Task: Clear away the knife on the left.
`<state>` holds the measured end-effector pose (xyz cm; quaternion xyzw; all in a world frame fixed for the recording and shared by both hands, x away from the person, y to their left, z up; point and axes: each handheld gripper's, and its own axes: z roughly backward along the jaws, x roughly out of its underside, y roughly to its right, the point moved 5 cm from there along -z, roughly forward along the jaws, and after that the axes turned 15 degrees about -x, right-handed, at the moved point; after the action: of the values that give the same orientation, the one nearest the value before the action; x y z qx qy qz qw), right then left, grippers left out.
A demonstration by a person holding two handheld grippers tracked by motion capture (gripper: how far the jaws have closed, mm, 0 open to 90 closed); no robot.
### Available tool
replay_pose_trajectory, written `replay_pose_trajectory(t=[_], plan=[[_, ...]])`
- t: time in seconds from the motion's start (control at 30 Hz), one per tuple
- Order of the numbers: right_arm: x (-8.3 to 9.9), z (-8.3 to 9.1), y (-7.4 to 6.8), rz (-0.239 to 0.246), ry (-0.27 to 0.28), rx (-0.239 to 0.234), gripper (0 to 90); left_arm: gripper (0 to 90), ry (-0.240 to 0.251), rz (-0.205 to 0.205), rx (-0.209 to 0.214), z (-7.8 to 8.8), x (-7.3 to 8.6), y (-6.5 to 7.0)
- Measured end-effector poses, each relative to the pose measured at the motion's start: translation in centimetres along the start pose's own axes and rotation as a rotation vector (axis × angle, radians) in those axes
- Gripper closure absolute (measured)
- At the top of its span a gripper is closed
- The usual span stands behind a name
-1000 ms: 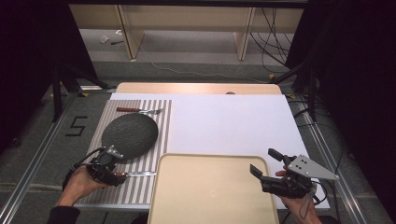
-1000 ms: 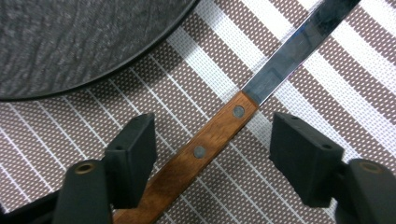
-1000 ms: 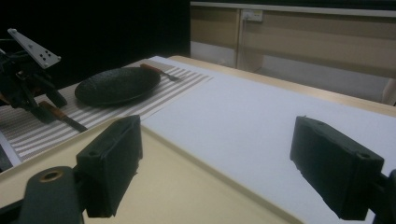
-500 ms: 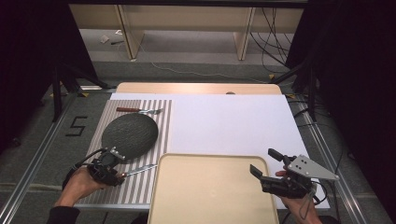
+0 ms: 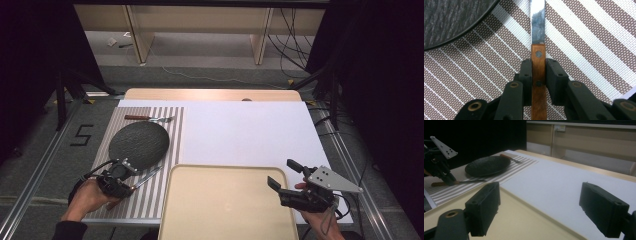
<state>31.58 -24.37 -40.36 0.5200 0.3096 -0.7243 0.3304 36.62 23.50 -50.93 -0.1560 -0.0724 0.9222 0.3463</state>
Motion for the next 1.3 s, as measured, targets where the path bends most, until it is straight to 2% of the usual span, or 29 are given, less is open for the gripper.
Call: replay_pose_trajectory(t=[0.23,0.6,0.77,0.87,1.0,1.3], plan=[[0.0,0.0,0.0,0.001,-0.001,-0.001,18.0,76.4,-0.012,-0.052,-0.028,0.3,-0.1,0.4],[0.0,0.0,0.0,0.001,-0.001,-0.001,18.0,76.5,0.015,-0.035,-0.010,1.5,-0.4,0.5],[0.0,0.0,0.0,0.001,0.000,-0.001,18.0,76.5,0.033,-0.011,0.008,2.3,-0.8,0.6],[0.0,0.0,0.0,0.001,0.000,-0.001,18.0,76.5,0.043,0.021,0.020,2.8,-1.1,0.8],[0.0,0.0,0.0,0.001,0.000,-0.002,18.0,76.5,0.078,0.043,0.036,4.1,-2.0,1.5],[0.0,0.0,0.0,0.003,0.001,-0.003,18.0,76.5,0.122,0.030,0.052,5.5,-3.5,3.6]])
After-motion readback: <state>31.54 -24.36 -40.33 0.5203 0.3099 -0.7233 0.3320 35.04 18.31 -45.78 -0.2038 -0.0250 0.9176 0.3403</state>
